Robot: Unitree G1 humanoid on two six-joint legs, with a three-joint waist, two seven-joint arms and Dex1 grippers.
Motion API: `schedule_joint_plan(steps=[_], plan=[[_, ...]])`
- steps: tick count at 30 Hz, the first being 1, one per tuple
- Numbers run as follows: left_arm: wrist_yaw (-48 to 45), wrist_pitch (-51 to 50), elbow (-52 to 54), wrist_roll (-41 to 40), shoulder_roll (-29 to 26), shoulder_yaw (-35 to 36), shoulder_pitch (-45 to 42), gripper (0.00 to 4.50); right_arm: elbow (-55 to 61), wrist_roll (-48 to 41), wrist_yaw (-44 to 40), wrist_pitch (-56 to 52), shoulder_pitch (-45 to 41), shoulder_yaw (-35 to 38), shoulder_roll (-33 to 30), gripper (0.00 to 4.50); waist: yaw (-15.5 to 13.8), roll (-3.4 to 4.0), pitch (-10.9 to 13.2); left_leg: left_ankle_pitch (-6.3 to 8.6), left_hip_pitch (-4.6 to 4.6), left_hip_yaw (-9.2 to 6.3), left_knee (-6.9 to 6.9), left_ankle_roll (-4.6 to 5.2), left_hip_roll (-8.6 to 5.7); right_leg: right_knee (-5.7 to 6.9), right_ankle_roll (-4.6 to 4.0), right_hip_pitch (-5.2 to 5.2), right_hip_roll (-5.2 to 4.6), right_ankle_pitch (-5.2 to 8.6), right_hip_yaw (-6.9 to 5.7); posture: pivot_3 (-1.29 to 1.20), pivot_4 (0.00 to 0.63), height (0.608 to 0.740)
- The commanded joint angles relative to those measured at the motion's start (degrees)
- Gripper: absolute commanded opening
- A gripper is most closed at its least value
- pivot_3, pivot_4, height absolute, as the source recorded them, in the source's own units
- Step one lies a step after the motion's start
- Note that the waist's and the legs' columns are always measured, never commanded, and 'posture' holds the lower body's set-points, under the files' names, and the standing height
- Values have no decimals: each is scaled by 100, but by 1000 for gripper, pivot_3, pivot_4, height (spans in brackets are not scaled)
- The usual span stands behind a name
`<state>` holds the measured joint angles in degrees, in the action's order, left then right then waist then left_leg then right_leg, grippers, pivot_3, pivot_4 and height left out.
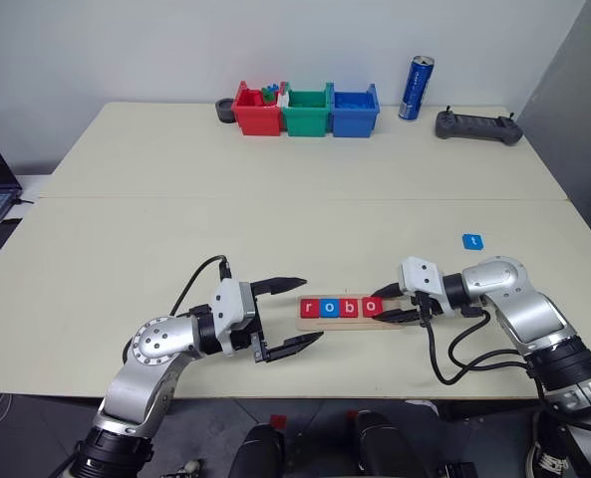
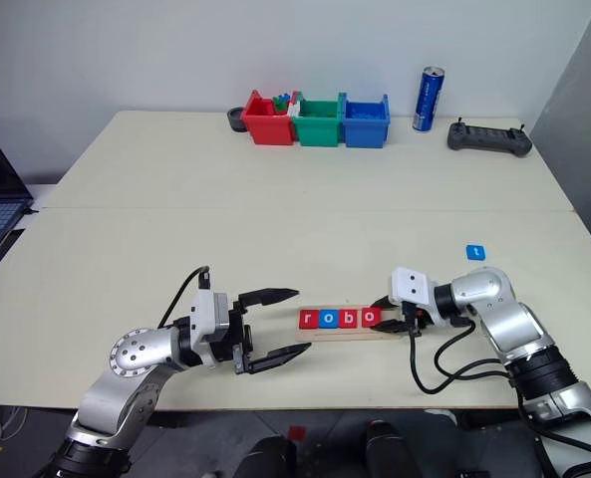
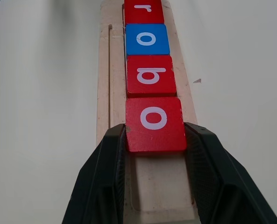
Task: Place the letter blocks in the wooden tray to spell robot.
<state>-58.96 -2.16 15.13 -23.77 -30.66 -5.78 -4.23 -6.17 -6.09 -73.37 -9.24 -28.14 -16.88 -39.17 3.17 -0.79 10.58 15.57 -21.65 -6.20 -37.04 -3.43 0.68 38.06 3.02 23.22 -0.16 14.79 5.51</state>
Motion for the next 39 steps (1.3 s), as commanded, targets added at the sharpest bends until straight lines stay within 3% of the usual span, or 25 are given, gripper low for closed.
schedule_joint_plan(steps=[1, 12, 19, 21, 31, 34, 39], plan=[[5, 30, 213, -9, -53, 50, -35, 4500, 79, 4, -9, 31, -110, 24, 33, 1443, 0, 0, 0, 0, 0, 0, 0, 0, 0, 0, 0, 0, 0, 0, 0, 0, 150, 740], [45, -14, 286, -18, -72, 70, 9, 4500, -52, 39, 5, -45, -228, 28, 145, 1443, 2, 0, 0, 0, 0, 0, 0, 0, 0, 0, 0, 0, 0, 0, 0, 0, 150, 740], [82, -16, 265, -19, -81, 50, -29, 4500, -44, 21, -40, -67, -220, 35, 103, 3966, 1, 0, 0, 0, 0, -1, 0, 0, 0, 0, 0, 0, 0, 0, 0, 0, 150, 740], [75, -13, 256, -21, -83, 48, -39, 4500, -36, 18, -49, -76, -218, 40, 94, 4461, 1, 0, 0, 0, 0, -1, 0, 0, 0, 0, 0, 0, 0, 0, -1, 0, 150, 740], [45, -15, 211, -23, -67, 32, -87, 4500, 46, -469, 99, -688, -427, 440, 250, 4461, 6, 0, 0, 0, 0, 0, 0, 0, 0, 1, 0, 0, 0, 0, 0, 0, 150, 740], [39, -21, 207, -29, -61, 25, -94, 4500, -56, -455, 152, -667, -486, 473, 283, 3843, 5, 0, 0, 0, 0, -1, 0, 0, 0, 1, 0, 0, 0, 0, -1, 0, 150, 740], [34, -22, 203, -27, -53, 16, -103, 4500, -241, -321, 318, -445, -522, 431, 375, 2081, 5, 0, 0, 0, 0, -1, 0, 0, 0, 1, 0, 0, 0, 0, -1, 0, 150, 740]])
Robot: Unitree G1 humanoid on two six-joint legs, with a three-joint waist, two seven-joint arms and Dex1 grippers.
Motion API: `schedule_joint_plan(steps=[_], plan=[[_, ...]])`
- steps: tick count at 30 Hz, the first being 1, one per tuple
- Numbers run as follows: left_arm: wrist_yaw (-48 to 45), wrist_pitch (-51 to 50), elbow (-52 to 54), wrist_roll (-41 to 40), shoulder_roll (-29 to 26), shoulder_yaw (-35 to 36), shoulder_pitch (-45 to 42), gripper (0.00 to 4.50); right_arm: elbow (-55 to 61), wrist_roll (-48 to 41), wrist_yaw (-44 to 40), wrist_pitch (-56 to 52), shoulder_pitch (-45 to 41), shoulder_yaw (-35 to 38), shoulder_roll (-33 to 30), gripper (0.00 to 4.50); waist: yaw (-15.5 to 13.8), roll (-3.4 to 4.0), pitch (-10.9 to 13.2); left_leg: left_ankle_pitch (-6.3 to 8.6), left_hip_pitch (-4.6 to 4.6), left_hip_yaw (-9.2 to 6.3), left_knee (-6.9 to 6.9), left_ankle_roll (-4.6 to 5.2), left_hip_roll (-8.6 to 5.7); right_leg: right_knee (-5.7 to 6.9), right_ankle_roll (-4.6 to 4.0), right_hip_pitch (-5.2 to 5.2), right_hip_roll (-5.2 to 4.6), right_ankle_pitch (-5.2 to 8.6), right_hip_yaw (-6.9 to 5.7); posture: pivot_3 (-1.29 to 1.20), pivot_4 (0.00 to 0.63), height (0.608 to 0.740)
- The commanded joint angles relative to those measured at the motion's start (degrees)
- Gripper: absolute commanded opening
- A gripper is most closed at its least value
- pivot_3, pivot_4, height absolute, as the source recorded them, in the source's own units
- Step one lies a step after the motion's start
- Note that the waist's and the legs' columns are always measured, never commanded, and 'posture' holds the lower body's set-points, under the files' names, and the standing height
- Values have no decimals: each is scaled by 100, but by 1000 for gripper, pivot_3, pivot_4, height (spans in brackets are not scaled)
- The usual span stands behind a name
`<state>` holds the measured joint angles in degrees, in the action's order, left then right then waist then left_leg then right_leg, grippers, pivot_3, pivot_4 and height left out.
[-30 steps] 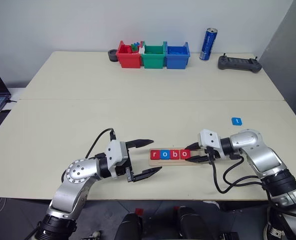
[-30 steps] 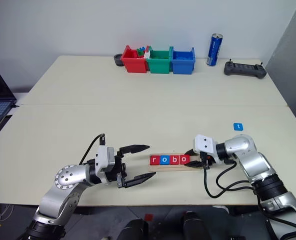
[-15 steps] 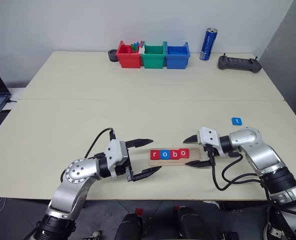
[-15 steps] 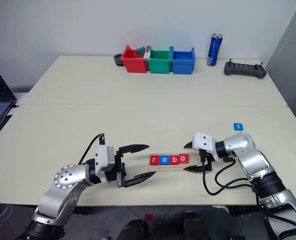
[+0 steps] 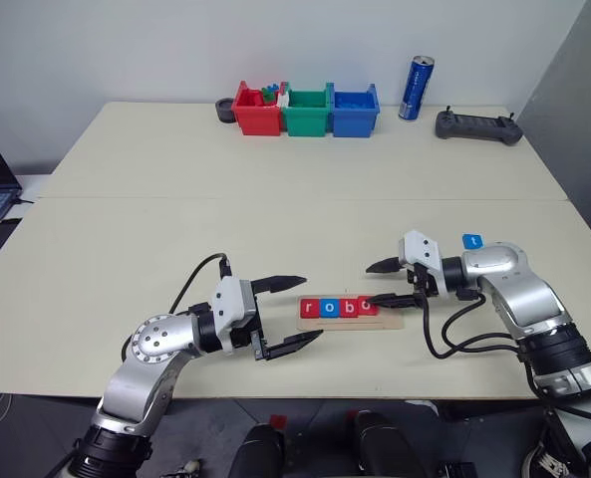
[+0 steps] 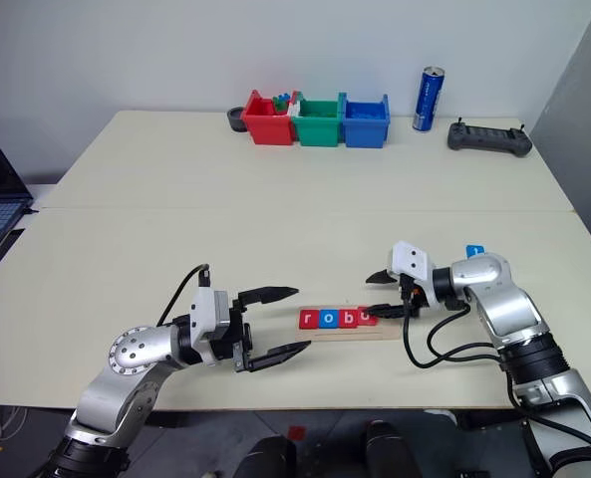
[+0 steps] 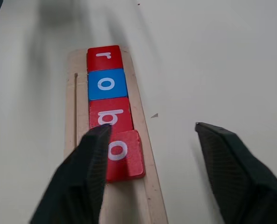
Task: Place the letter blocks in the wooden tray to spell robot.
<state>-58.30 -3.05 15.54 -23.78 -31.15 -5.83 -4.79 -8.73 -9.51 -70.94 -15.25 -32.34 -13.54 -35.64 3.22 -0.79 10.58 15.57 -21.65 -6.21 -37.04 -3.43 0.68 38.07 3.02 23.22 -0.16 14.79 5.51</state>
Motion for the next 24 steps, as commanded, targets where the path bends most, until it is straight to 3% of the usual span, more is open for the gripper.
schedule_joint_plan(steps=[1, 5, 6, 24], plan=[[-33, 66, 165, -26, -4, 20, -44, 4500, -14, 55, 114, 216, -109, 83, 42, 1705, 0, 0, 0, 0, 0, 0, 0, 0, 0, 0, 0, 0, 0, 0, 0, 0, 150, 740], [-35, 65, 174, -23, -8, 15, -35, 4500, -187, 219, 231, 469, -127, 17, 119, 212, 1, 0, 0, 0, 0, 0, 0, 0, 0, 0, 0, 0, 0, 0, 0, 0, 150, 740], [-35, 63, 175, -23, -9, 15, -36, 4500, -223, 247, 237, 514, -130, 3, 131, 20, 1, 0, 0, 0, 0, 0, 0, 0, 0, 0, 0, 0, 0, 0, 0, 0, 150, 740], [-83, 57, 168, -18, -25, 25, -61, 4500, -57, 427, 81, 776, 102, -215, 107, 20, 1, 0, 0, 0, 0, 0, 0, 0, 0, 1, 0, 0, 0, 0, 0, 0, 150, 740]])
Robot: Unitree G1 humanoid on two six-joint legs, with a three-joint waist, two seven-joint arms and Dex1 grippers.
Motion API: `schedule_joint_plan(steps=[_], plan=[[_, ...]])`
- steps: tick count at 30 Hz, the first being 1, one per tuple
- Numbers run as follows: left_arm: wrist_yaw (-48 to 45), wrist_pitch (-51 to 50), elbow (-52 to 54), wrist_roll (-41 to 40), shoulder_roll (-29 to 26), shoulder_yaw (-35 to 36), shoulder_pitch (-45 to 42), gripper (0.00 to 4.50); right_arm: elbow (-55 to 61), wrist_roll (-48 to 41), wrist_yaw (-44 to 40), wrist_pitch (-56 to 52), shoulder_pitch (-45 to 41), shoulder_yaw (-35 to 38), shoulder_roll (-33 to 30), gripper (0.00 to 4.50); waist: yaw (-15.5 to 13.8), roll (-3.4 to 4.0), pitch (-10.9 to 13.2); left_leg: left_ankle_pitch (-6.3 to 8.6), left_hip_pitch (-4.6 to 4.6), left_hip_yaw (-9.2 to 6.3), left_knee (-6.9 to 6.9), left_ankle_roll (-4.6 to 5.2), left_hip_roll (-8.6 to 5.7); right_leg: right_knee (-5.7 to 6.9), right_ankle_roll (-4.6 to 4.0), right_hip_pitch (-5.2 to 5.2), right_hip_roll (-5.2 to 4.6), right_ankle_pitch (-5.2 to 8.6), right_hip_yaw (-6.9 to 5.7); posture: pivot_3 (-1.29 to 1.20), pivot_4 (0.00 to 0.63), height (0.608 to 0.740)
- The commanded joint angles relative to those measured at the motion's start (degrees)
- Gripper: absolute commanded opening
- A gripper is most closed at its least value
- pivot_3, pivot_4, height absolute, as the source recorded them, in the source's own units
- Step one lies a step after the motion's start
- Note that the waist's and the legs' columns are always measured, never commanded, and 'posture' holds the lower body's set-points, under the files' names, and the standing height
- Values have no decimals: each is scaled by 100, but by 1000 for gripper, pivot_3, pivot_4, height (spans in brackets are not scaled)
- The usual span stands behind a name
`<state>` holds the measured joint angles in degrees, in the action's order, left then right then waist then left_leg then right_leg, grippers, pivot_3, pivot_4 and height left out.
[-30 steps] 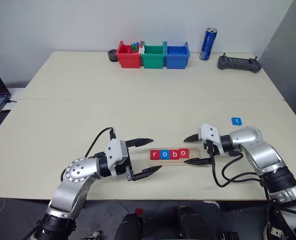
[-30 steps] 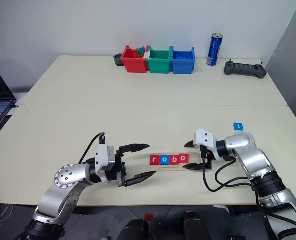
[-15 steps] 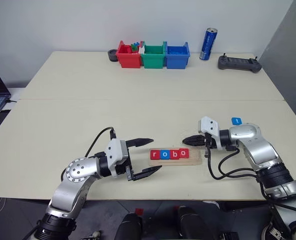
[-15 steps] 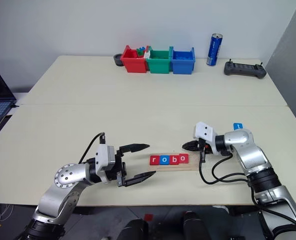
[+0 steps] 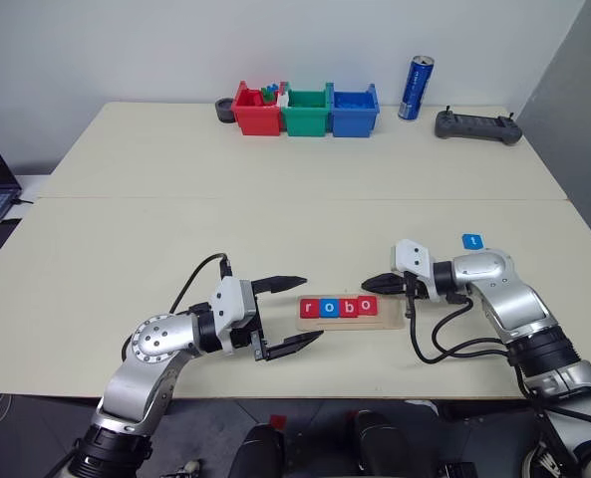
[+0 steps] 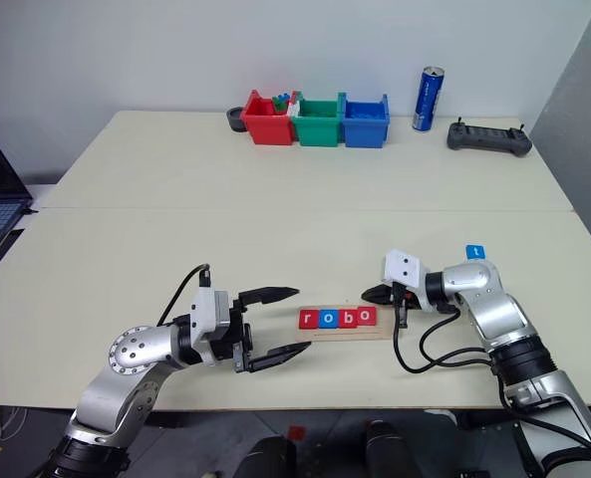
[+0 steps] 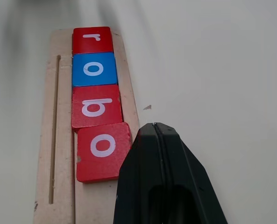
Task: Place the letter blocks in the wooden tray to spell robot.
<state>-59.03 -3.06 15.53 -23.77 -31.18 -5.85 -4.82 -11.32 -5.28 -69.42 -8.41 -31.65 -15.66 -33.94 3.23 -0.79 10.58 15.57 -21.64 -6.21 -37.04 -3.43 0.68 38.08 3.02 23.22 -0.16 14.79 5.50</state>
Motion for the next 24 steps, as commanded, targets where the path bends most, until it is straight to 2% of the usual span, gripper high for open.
schedule_joint_plan(steps=[1, 15, 19, 24], plan=[[-2, 43, 155, -20, -8, 30, -96, 4500, 193, 12, -79, 101, 27, -8, -68, 20, 0, 0, 0, 0, 0, 0, 0, 0, 0, 0, 0, 0, 0, 0, 0, 0, 150, 740], [-58, 65, 171, -26, -25, 39, -7, 4500, 551, -85, -77, -63, 179, 41, -110, 20, 0, 0, 0, 0, 0, 0, 0, 0, 0, 0, 0, 0, 0, 0, 0, 0, 150, 740], [-58, 81, 227, -28, -33, 43, 49, 4500, 848, -286, 75, -506, 179, 293, -168, 20, 0, 0, 0, 0, 0, -1, 0, 0, 0, 0, 0, 0, 0, 0, 0, 0, 150, 740], [-26, 108, 324, -37, -36, 74, 157, 4500, 2083, -683, 589, -1501, 757, 1057, -552, 20, -41, 0, 0, 0, -5, -6, 1, 0, 0, -2, 0, 0, -2, 0, -4, 0, 150, 740]])
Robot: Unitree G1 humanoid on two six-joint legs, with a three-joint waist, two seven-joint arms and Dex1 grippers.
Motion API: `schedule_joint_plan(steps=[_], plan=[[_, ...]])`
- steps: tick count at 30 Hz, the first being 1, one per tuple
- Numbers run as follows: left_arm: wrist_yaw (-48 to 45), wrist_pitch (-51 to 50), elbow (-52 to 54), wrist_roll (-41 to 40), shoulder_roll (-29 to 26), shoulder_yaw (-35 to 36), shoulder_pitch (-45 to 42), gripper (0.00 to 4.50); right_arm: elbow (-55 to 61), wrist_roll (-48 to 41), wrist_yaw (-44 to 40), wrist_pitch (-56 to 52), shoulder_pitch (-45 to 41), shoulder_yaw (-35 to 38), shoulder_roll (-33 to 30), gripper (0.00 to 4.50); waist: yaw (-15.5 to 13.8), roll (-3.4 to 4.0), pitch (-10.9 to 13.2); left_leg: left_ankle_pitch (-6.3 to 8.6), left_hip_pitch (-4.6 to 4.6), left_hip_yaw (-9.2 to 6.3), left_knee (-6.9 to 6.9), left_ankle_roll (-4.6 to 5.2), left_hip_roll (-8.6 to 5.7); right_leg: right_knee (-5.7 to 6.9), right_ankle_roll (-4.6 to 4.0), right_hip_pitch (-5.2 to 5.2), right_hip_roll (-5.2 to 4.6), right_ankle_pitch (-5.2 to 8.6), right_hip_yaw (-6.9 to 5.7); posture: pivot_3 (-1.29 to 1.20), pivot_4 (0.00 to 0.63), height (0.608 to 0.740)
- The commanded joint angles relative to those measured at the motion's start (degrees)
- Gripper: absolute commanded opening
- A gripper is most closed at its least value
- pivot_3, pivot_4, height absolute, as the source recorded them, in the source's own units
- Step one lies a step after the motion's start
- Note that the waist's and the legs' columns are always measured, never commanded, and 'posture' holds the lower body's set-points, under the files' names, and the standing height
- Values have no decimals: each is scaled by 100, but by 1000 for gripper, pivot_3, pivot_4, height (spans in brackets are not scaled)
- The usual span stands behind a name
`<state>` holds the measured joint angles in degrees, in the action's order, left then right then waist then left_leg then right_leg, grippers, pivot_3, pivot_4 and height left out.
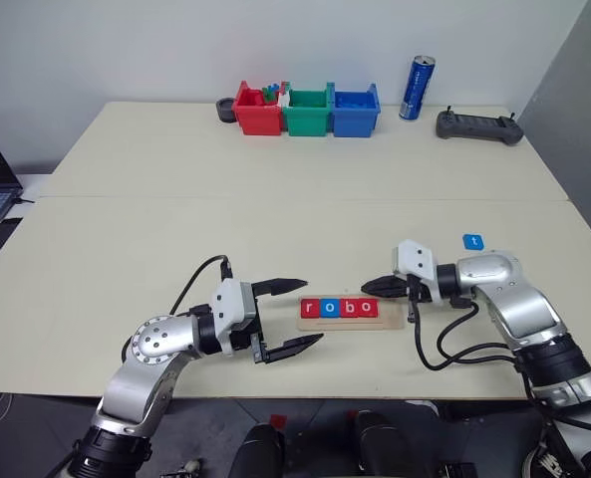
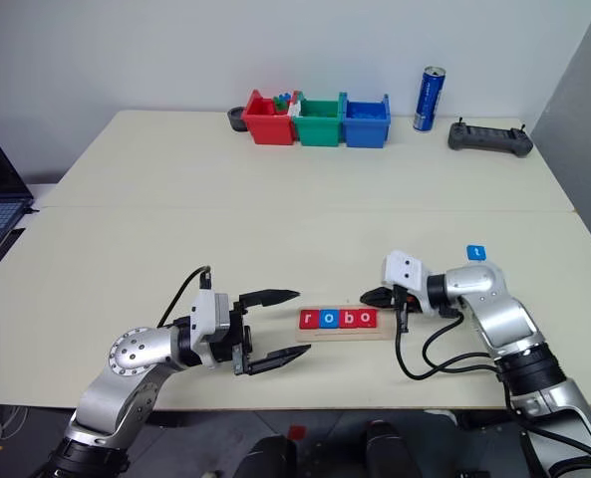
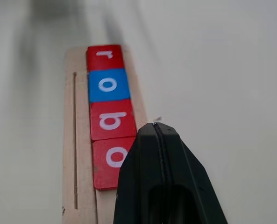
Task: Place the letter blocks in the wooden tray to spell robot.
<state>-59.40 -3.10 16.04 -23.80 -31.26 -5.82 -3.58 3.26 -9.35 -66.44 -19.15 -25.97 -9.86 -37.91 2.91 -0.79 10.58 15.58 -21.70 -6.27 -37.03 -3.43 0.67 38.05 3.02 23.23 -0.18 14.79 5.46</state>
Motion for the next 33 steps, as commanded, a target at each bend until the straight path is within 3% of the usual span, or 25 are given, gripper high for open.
schedule_joint_plan(steps=[1, 3, 6, 14, 22, 33], plan=[[18, 128, 268, -28, -19, 75, 41, 4500, 783, -292, 472, -584, 340, 637, -196, 179, -16, 0, 0, 0, -1, -1, 0, 0, -1, -1, 0, 0, -1, 0, -1, 0, 150, 740], [46, 157, 228, -7, 23, 66, 15, 4500, 1043, -248, 1185, -1047, 720, 1194, -142, 590, -34, 0, 0, 0, -1, -1, -1, 0, -2, 0, 0, 0, -1, 0, -1, 0, 150, 740], [76, 181, 204, -6, 70, 52, -12, 4500, 1287, -157, 2167, -1634, 1040, 1782, 103, 1621, -62, -1, 0, 0, -1, 2, -1, 0, -3, 0, 1, 0, -1, 0, 2, 0, 150, 740], [60, 229, 94, 5, 194, -63, -155, 4500, 762, 317, 4287, -2274, 750, 2417, 781, 4473, -4, 2, -1, -1, 4, 10, -1, -1, -1, 3, 0, 0, 4, 0, 10, 0, 150, 740], [1, 204, 102, -7, 217, -138, -197, 4500, -553, 395, 5225, -2171, -47, 2592, 971, 4473, 30, 3, -2, 0, 3, 11, 1, 0, -1, 1, 0, 1, 4, 0, 10, 0, 150, 740], [18, 163, 142, -2, 193, -121, -178, 4500, -2216, 77, 5260, -1828, -819, 2668, 1044, 4473, 40, 4, -2, 0, 3, 12, 2, 1, -1, 2, 0, 1, 3, 0, 11, 0, 150, 740]])
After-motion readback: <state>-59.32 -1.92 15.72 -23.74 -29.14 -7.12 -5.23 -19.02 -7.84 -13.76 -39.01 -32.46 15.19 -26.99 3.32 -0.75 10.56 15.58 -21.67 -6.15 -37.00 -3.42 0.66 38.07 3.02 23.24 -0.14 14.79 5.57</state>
